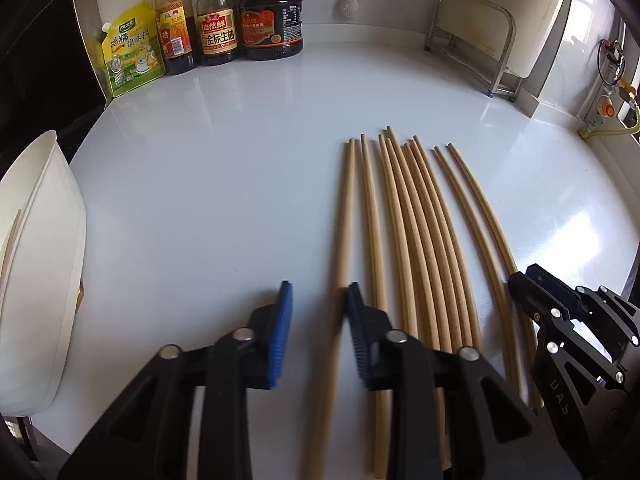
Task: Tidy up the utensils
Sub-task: 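Close the left tool on one chopstick while the right tool grasps another, then carry both held chopsticks over the white basin and lower them, then open the left tool to drop its chopstick while the right tool releases its own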
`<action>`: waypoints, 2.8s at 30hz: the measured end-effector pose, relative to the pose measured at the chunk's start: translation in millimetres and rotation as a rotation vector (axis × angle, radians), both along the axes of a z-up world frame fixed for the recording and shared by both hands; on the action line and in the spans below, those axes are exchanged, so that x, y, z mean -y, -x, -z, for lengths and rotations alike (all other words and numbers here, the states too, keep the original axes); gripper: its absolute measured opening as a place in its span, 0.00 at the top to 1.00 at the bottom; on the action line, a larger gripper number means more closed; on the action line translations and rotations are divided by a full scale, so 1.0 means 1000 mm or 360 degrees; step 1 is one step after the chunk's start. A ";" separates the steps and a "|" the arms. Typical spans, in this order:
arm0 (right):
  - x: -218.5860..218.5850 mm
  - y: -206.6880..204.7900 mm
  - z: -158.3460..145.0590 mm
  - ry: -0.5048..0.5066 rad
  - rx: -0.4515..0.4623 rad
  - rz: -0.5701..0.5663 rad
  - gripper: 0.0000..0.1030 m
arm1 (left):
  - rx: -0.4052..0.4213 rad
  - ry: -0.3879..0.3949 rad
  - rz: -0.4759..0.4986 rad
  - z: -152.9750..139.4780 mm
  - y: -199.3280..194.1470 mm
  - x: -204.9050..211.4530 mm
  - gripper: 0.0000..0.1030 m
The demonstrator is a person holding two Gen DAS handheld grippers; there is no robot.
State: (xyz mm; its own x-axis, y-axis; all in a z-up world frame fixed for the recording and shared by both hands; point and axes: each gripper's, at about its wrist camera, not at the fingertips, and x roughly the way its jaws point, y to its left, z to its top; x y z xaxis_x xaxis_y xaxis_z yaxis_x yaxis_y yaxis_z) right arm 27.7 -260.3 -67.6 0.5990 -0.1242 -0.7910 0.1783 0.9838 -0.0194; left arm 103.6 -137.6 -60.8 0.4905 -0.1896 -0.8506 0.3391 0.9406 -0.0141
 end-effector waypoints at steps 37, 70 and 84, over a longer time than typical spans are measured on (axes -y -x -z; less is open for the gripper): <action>-0.139 -0.032 -0.099 -0.0405 0.0304 -0.0411 0.94 | 0.0250 0.0402 -0.0315 -0.109 0.022 -0.182 0.93; -0.330 -0.140 -0.053 -0.0375 -0.0094 -0.0775 0.94 | 0.0118 0.0352 -0.0700 -0.059 -0.033 -0.336 0.93; -0.319 -0.132 -0.058 -0.0395 -0.0057 -0.0745 0.93 | 0.0122 0.0363 -0.0738 -0.062 -0.023 -0.338 0.72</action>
State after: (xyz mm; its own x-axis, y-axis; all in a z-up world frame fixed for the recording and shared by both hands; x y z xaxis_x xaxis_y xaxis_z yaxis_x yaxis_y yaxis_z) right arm 159.4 58.6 -9.8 0.5176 0.3438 -0.7836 -0.2775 0.9337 0.2263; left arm 127.0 200.0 0.7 0.6259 -0.1139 -0.7716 -0.1042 0.9682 -0.2275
